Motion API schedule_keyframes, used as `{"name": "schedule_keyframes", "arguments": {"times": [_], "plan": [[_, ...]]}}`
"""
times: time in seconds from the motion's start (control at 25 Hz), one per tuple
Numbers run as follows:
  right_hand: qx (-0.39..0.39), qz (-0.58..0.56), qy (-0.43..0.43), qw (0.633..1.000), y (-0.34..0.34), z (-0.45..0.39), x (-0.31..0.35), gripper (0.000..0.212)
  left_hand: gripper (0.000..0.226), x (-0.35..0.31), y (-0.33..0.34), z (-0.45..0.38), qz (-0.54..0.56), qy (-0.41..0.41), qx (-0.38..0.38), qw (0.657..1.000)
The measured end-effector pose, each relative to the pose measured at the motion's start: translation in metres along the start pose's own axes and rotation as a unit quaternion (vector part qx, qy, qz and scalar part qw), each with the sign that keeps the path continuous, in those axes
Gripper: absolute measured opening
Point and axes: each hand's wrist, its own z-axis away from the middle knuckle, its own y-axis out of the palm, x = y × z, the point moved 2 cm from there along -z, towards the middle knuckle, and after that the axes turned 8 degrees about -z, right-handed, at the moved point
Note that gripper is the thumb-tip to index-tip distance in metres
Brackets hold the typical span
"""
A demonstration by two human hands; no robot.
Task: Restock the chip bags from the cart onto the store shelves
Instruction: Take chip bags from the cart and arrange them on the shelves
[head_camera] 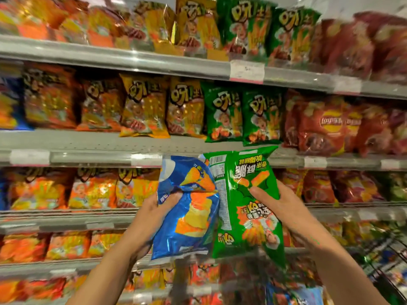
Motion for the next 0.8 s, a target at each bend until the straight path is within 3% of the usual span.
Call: {"name": "schedule_keyframes", "arguments": {"times": [0.16, 0.4, 0.8], "plan": [[0.0, 0.041, -0.042, 0.998, -0.03, -0.018, 0.025, 0.026, 0.025, -0.017, 0.007, -0.017, -0.003, 0.04, -0.011, 0.999], [-0.045, 0.117, -0.162, 0.979, -0.076, -0.067, 0.048, 0.054, 0.022, -0.037, 0.017, -0.049, -0.012, 0.095, -0.051, 0.994], [-0.06, 0.06, -0.249, 0.965, -0.109, -0.119, 0.052, 0.042, 0.029, -0.061, 0.056, -0.121, -0.071, 0.119, -0.156, 0.978]]}}
